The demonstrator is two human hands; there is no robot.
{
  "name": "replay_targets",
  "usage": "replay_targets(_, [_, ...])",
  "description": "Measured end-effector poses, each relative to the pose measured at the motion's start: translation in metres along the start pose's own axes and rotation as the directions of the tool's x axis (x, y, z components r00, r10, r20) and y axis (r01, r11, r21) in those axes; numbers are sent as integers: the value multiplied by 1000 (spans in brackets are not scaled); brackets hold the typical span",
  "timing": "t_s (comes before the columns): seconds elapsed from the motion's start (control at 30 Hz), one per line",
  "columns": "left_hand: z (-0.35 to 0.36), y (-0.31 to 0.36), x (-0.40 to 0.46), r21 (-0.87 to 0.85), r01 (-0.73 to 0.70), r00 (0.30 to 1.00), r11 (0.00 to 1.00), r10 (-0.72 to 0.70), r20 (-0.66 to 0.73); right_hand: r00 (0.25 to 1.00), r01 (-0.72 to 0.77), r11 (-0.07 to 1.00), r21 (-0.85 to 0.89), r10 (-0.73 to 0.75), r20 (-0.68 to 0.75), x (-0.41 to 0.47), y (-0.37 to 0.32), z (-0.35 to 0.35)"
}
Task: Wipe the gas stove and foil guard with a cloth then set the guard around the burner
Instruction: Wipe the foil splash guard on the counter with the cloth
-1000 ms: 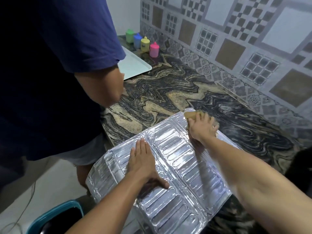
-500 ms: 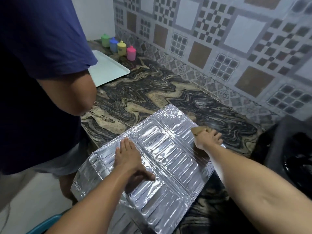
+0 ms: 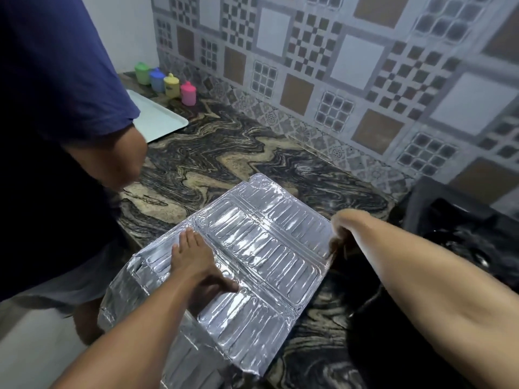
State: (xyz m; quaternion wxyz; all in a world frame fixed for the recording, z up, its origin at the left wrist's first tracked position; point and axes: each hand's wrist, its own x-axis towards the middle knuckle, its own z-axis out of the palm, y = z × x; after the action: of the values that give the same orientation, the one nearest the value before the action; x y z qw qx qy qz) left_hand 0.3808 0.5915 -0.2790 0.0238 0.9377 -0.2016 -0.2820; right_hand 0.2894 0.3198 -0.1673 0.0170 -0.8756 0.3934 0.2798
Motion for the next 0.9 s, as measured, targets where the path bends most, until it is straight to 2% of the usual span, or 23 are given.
replay_targets(0.03, [-1, -1, -1, 2, -1, 1000, 1000, 1, 2, 998, -47, 999, -15, 47, -43, 13, 2, 2])
replay_targets(0.07, [1, 0, 0, 13, -16, 1000, 1000, 16, -16, 998, -68, 997, -41, 68, -7, 43, 3, 2])
replay_targets(0.13, [-1, 3, -4, 27, -22, 1000, 999, 22, -7, 999, -25, 998, -55, 23, -48, 51, 0, 0])
replay_targets(0.23, [-2, 2, -3, 42, -12, 1000, 999, 12, -2, 962, 201, 978, -47, -206, -176, -16, -41, 9])
replay_targets(0.3, [-2, 3, -2, 55, -4, 1000, 998, 4, -2, 905, 387, 921, -49, -389, -174, -52, -70, 44])
replay_targets(0.37, [-2, 4, 1, 53, 9, 1000, 999, -8, -15, 897, 421, 904, 74, -403, -182, -77, -92, 92])
replay_targets(0.43, [-2, 5, 2, 52, 7, 1000, 999, -7, -12, 923, 355, 916, 185, -312, -227, -70, -95, 121])
replay_targets(0.5, [-1, 4, 1, 54, -7, 1000, 999, 7, 0, 932, 285, 939, 192, -224, -285, -47, -83, 129])
replay_targets(0.6, [-1, 2, 1, 40, -18, 1000, 999, 18, 7, 958, 65, 959, 277, 18, -287, -6, -53, 118])
replay_targets(0.67, [-2, 4, 2, 49, -17, 1000, 999, 17, 11, 942, -109, 921, 374, 216, -257, 19, -39, 105])
replay_targets(0.73, [-1, 4, 2, 59, -18, 1000, 998, 18, 10, 909, -241, 883, 402, 350, -225, 39, -32, 93])
replay_targets(0.9, [2, 2, 1, 33, -31, 999, 999, 31, -7, 910, -327, 889, 321, 388, -146, 62, -21, 70])
